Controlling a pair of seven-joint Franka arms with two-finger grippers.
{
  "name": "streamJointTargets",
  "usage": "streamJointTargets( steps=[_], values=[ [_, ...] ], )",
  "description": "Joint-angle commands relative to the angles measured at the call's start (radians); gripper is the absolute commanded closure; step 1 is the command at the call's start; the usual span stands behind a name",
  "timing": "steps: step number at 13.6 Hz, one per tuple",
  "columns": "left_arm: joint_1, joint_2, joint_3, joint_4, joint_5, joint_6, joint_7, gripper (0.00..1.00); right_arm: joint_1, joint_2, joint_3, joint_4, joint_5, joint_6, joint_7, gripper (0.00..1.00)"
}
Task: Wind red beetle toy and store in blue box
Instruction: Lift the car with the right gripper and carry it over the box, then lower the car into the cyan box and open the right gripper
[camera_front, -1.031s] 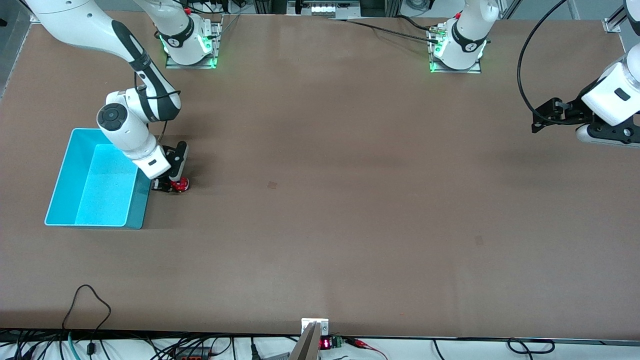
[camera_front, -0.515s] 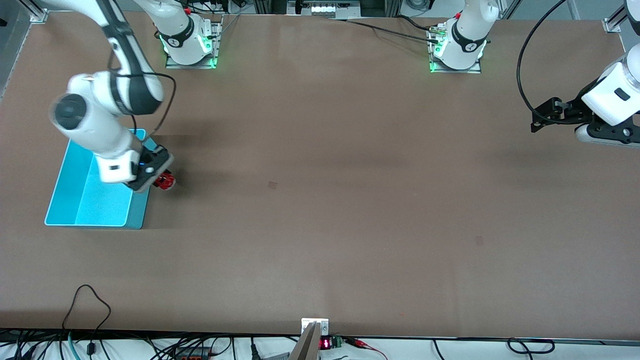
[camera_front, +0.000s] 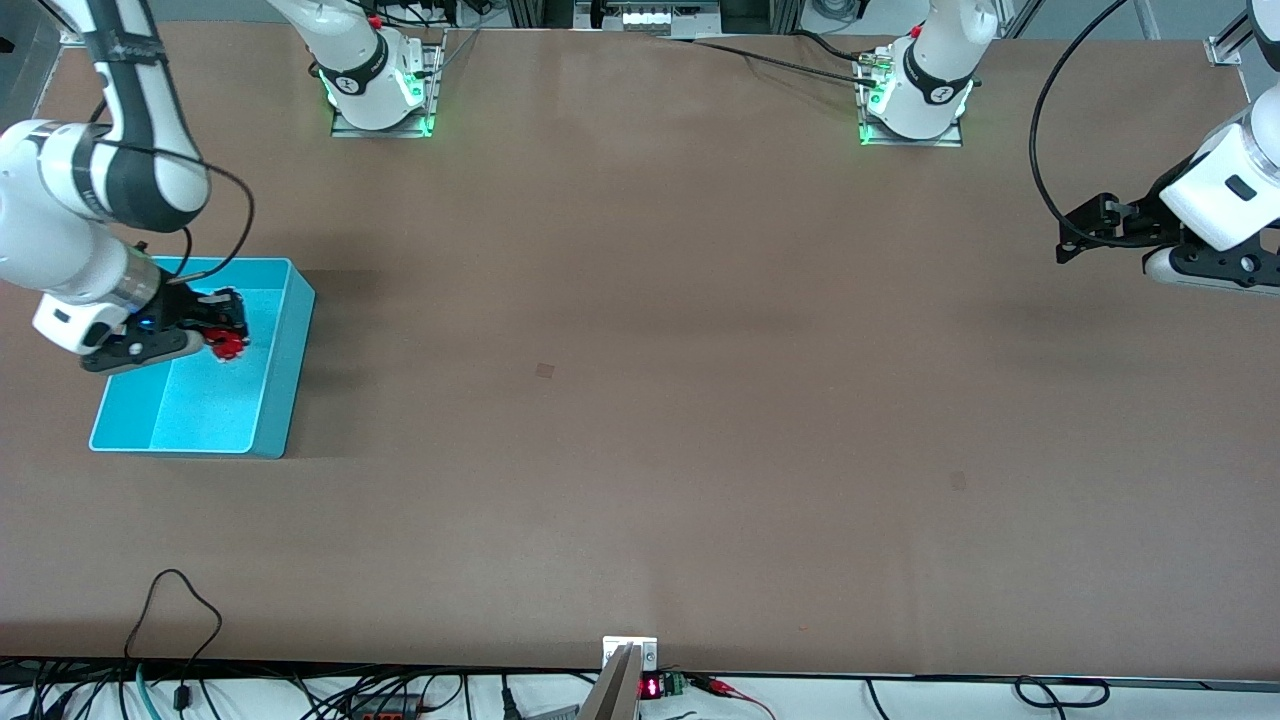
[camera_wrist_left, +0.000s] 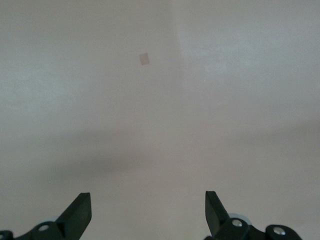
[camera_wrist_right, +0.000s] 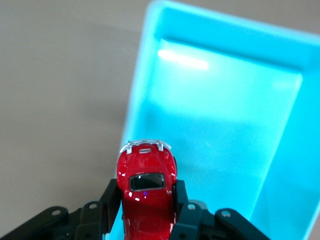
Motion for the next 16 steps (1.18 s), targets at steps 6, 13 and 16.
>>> streamJointTargets(
  steps=[6, 13, 16],
  values=[
    [-0.014, -0.013, 0.009, -0.004, -0.016, -0.005, -0.005, 0.00, -0.005, 0.201, -0.088, -0.016, -0.126, 0.139, 0.229, 1.00],
    [-0.014, -0.011, 0.009, -0.005, -0.014, -0.007, -0.006, 0.00, -0.008, 0.215, -0.088, -0.027, -0.132, 0.149, 0.251, 0.39],
    [-0.014, -0.011, 0.009, -0.005, -0.013, -0.005, -0.006, 0.00, -0.008, 0.182, -0.088, -0.022, -0.138, 0.143, 0.212, 0.18]
  ],
)
